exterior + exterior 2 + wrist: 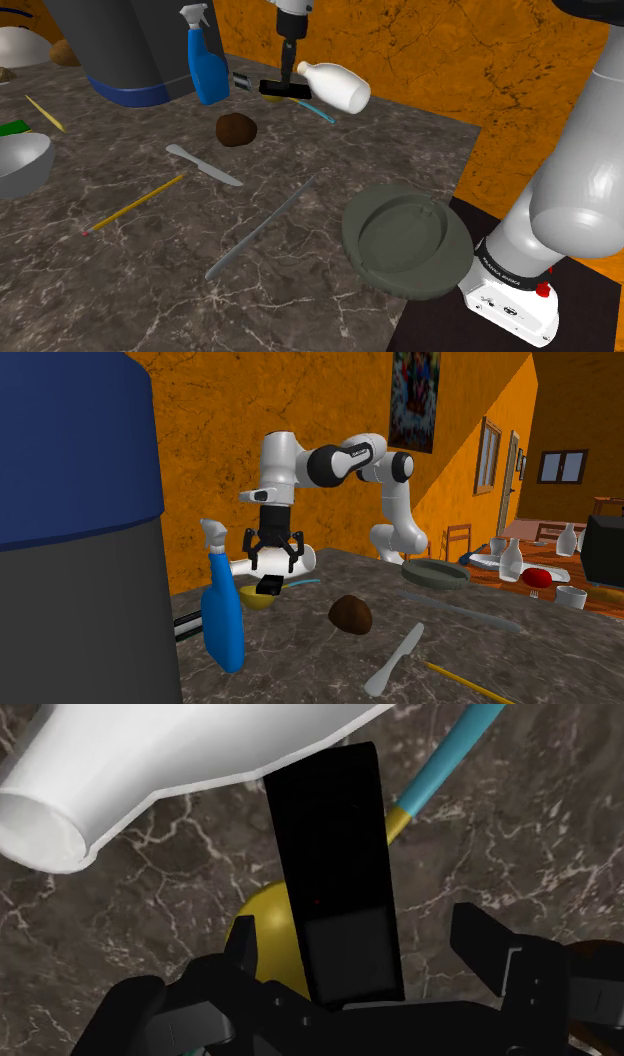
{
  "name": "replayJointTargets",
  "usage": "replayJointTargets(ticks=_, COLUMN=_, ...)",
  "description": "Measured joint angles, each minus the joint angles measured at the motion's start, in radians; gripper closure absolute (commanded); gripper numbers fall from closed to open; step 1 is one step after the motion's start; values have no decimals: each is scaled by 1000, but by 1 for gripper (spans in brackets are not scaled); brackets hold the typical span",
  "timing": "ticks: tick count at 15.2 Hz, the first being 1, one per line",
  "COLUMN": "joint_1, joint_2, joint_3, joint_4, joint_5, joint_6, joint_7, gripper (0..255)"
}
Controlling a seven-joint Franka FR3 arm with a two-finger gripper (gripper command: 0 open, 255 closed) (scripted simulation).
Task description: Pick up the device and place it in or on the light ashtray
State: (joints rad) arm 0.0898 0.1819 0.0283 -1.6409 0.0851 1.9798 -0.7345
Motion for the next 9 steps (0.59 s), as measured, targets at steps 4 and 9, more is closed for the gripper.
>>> replayJointTargets(ticks=4, joint_1=1, joint_2=17, joint_3=2, joint_4=-28, joint_5=3, joint_6=52, joint_7=-8, gripper=0)
replayJointTargets(ticks=9, joint_1=2, joint_2=22, joint_3=3, joint_4=-44, joint_5=3, joint_6=74, joint_7=-10, gripper=0)
